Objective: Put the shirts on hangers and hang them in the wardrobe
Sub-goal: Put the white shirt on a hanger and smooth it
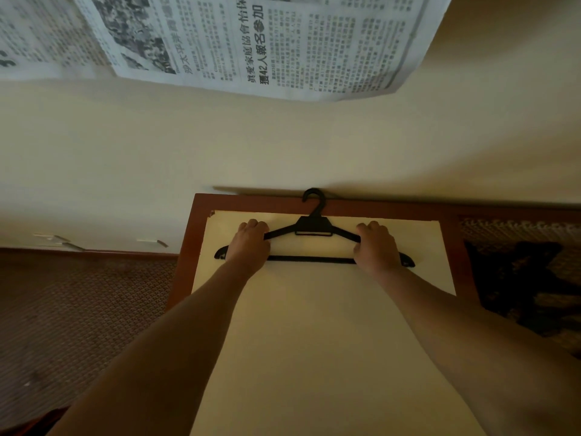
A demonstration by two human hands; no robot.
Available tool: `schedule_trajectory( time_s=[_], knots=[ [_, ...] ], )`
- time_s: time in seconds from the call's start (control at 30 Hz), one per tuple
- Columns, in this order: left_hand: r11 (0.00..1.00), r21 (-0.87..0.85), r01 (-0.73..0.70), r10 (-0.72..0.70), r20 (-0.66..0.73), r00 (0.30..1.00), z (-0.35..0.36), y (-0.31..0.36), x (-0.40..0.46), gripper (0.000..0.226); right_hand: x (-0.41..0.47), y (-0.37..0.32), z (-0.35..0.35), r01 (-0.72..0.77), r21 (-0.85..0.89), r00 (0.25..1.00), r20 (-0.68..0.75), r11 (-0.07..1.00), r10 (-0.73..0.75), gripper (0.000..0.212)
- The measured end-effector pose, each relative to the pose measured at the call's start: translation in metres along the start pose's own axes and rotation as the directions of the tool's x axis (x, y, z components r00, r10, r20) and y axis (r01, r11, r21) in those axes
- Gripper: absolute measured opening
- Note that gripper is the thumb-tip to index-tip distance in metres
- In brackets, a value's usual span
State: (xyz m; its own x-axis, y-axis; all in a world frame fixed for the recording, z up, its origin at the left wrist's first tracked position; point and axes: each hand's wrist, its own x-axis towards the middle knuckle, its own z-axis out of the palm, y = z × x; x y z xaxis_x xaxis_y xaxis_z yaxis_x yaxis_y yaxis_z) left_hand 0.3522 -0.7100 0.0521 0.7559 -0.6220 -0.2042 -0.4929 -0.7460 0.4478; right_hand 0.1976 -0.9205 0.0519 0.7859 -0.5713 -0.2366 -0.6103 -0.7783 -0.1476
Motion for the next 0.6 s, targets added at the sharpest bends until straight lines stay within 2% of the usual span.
schedule_trajectory(
  time_s=[0.1, 0.2, 0.43, 0.6],
  knots=[
    [1.0, 0.001, 0.028, -0.028, -0.012, 1.0, -0.005, 0.004, -0.016, 0.044, -0.011, -0.006, -0.003, -0.024, -0.041, 1.0, -0.004, 0.999, 0.024, 0.048],
    [0.998, 0.004, 0.065, -0.065, -0.035, 0.997, -0.008, 0.003, -0.04, 0.046, -0.023, -0.017, -0.005, 0.027, -0.029, 0.999, -0.029, 0.999, -0.028, 0.048],
    [0.977, -0.027, 0.212, -0.214, -0.162, 0.963, -0.017, -0.023, -0.124, 0.044, -0.054, -0.074, -0.006, 0.3, 0.016, 0.954, -0.031, 0.954, -0.299, 0.047],
    [0.919, -0.1, 0.382, -0.395, -0.235, 0.888, -0.026, -0.064, -0.202, 0.045, -0.087, -0.146, -0.003, 0.509, -0.059, 0.86, 0.067, 0.859, -0.506, 0.042]
  ],
)
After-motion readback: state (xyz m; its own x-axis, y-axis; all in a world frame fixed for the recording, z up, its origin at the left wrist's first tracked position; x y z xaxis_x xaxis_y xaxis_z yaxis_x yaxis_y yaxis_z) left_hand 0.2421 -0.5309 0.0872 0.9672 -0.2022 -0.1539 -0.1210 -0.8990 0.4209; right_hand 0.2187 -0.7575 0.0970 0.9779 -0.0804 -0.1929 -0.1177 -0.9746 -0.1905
